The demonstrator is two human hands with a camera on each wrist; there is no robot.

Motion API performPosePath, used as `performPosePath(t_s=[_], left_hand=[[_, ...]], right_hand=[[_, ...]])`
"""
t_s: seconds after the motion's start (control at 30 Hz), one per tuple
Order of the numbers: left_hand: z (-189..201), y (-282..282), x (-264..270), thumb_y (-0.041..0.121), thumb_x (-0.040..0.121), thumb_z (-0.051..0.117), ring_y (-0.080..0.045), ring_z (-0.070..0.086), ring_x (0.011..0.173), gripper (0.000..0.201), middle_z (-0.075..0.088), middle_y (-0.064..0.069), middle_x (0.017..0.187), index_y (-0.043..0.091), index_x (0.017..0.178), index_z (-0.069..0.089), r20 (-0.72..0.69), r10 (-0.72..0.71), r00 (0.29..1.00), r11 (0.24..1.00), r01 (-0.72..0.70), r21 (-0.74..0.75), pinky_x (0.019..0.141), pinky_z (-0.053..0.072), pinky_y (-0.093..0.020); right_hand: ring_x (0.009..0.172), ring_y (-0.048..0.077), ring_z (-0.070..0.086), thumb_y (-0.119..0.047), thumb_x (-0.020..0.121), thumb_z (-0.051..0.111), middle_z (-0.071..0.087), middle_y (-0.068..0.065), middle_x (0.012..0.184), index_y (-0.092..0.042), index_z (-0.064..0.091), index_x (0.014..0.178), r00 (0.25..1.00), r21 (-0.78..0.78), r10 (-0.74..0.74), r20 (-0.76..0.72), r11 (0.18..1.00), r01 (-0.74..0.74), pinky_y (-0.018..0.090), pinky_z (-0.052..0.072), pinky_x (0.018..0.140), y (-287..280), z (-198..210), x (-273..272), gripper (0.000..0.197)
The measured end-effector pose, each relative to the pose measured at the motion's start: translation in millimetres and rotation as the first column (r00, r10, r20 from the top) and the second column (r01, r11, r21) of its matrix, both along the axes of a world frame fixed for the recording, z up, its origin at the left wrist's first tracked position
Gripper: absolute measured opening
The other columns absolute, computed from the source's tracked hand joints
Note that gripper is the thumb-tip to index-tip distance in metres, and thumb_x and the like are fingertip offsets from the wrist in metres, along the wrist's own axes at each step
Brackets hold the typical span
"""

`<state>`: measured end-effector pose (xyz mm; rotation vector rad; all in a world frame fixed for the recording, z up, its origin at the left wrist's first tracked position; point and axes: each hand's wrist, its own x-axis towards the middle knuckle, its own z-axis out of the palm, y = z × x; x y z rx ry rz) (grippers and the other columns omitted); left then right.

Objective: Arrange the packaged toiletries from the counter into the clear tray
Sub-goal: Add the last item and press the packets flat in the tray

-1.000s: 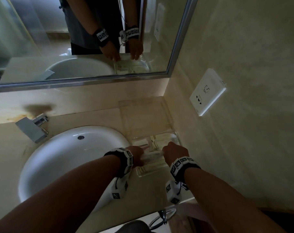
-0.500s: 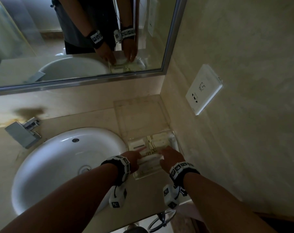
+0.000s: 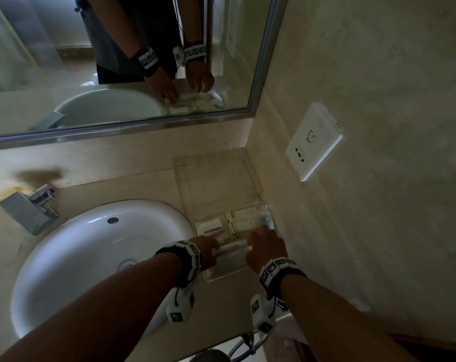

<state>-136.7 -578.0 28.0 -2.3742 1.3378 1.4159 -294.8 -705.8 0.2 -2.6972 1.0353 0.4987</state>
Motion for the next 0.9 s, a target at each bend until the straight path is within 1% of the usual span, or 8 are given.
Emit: performPosePath(t_s=[0.07, 0.17, 0.23, 0.4, 0.57, 0.7, 0.8, 0.9], left_hand=[[-0.4, -0.3, 0.8, 0.031, 0.087, 0.06, -0.021, 0.056, 0.12, 0.083, 0.047, 0.004, 0.146, 0.038, 0.154, 0.011, -0.004, -0.007, 1.0, 1.0, 0.007, 0.007, 0.099, 0.049, -0.034], [0.5, -2.7, -1.0, 0.031, 0.089, 0.058, -0.022, 0.053, 0.123, 0.075, 0.044, 0.0, 0.148, 0.028, 0.154, 0.021, 0.002, -0.026, 1.0, 0.999, 0.026, 0.036, 0.101, 0.048, -0.034], [3.3, -4.3, -3.6, 0.028, 0.091, 0.056, -0.025, 0.053, 0.123, 0.074, 0.044, -0.004, 0.148, 0.026, 0.154, 0.019, -0.004, -0.038, 0.999, 0.998, 0.038, 0.042, 0.102, 0.047, -0.036], [6.2, -5.9, -7.8, 0.02, 0.094, 0.055, -0.026, 0.049, 0.129, 0.063, 0.031, -0.004, 0.155, 0.019, 0.152, 0.029, -0.002, -0.039, 0.999, 0.999, 0.039, 0.036, 0.106, 0.043, -0.033], [0.2, -3.7, -10.5, 0.02, 0.095, 0.053, -0.022, 0.042, 0.135, 0.054, 0.023, -0.003, 0.159, 0.015, 0.147, 0.038, 0.017, -0.049, 0.999, 0.999, 0.049, -0.012, 0.107, 0.036, -0.027], [1.0, -1.3, -16.1, 0.021, 0.098, 0.051, -0.023, 0.033, 0.142, 0.058, 0.02, -0.006, 0.16, 0.016, 0.151, 0.029, 0.029, -0.04, 0.999, 0.999, 0.041, -0.012, 0.112, 0.03, -0.028], [3.2, 0.8, -16.8, 0.019, 0.097, 0.051, -0.022, 0.035, 0.14, 0.062, 0.018, -0.004, 0.161, 0.016, 0.153, 0.026, 0.025, -0.032, 0.999, 0.999, 0.033, -0.036, 0.108, 0.033, -0.024], [6.9, 1.3, -11.6, 0.021, 0.091, 0.055, -0.024, 0.05, 0.128, 0.069, 0.03, -0.003, 0.156, 0.025, 0.153, 0.025, 0.034, -0.018, 0.999, 0.999, 0.02, -0.05, 0.102, 0.043, -0.026]], right_hand=[[0.119, 0.027, 0.046, -0.039, 0.082, 0.057, 0.041, 0.005, 0.133, -0.024, 0.056, 0.117, 0.998, 0.048, 0.02, -0.055, 0.999, -0.018, 0.042, 0.045, 0.097, 0.0, -4.9, -4.5, 0.038], [0.126, 0.024, 0.042, -0.04, 0.082, 0.059, 0.036, 0.002, 0.144, -0.025, 0.058, 0.123, 1.0, 0.159, 0.001, -0.012, 0.987, 0.001, 0.035, 0.044, 0.102, -1.0, -10.7, -10.0, 0.044], [0.13, 0.022, 0.041, -0.041, 0.083, 0.06, 0.032, 0.0, 0.148, -0.026, 0.057, 0.127, 1.0, 0.188, 0.0, 0.009, 0.982, -0.002, 0.032, 0.042, 0.103, -2.7, -11.4, -11.5, 0.046], [0.138, 0.02, 0.036, -0.042, 0.087, 0.061, 0.024, -0.003, 0.156, -0.024, 0.056, 0.132, 1.0, 0.228, 0.007, 0.003, 0.974, -0.007, 0.031, 0.037, 0.109, -8.6, -7.6, -15.6, 0.049], [0.125, 0.014, 0.05, -0.046, 0.08, 0.062, 0.037, -0.01, 0.148, -0.028, 0.049, 0.136, 0.994, 0.287, -0.095, 0.049, 0.955, 0.078, 0.027, 0.043, 0.101, -6.7, -7.8, -21.4, 0.061], [0.122, 0.014, 0.053, -0.044, 0.078, 0.063, 0.043, -0.01, 0.143, -0.027, 0.043, 0.141, 0.988, 0.313, -0.138, 0.067, 0.943, 0.111, 0.022, 0.042, 0.094, -5.3, -7.7, -21.4, 0.068], [0.13, 0.014, 0.045, -0.046, 0.08, 0.061, 0.038, -0.009, 0.148, -0.028, 0.049, 0.138, 0.993, 0.26, -0.099, 0.072, 0.963, 0.077, 0.027, 0.042, 0.103, -4.1, -6.4, -22.4, 0.062], [0.137, 0.016, 0.034, -0.049, 0.081, 0.057, 0.034, -0.005, 0.151, -0.032, 0.06, 0.125, 0.996, 0.115, -0.01, 0.093, 0.993, -0.001, 0.032, 0.038, 0.11, -3.1, -2.7, -24.4, 0.048]])
